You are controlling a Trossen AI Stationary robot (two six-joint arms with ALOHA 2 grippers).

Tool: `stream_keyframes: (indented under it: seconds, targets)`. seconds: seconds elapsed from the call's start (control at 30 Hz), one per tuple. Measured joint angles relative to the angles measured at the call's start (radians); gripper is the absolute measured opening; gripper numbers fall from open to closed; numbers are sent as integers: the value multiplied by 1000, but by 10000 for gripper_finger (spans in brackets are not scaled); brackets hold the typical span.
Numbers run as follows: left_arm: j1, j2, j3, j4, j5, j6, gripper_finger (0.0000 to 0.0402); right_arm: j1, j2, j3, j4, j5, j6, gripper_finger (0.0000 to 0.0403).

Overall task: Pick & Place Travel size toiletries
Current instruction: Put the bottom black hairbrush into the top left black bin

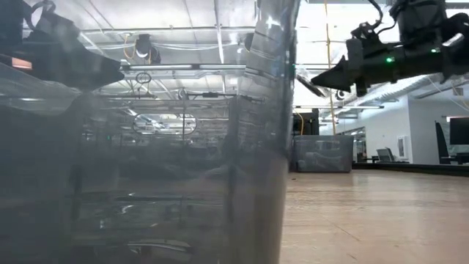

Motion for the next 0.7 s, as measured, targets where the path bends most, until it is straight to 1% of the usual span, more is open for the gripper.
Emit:
stream_keyframes:
  seconds: [0.13, 0.23, 0.33, 0.53, 0.7]
  targets:
    - [0, 0, 0, 0, 0, 0, 310, -65, 43, 70, -56, -86, -8, 0]
    - [0, 0, 0, 0, 0, 0, 310, -116, 94, 129, -112, -128, -33, 0]
    - [0, 0, 0, 0, 0, 0, 310, -171, 154, 182, -120, -186, -53, 0]
    - [0, 0, 0, 0, 0, 0, 310, -268, 307, 313, -121, -302, -56, 0]
    - [0, 0, 0, 0, 0, 0, 310, -316, 457, 419, -121, -372, -58, 0]
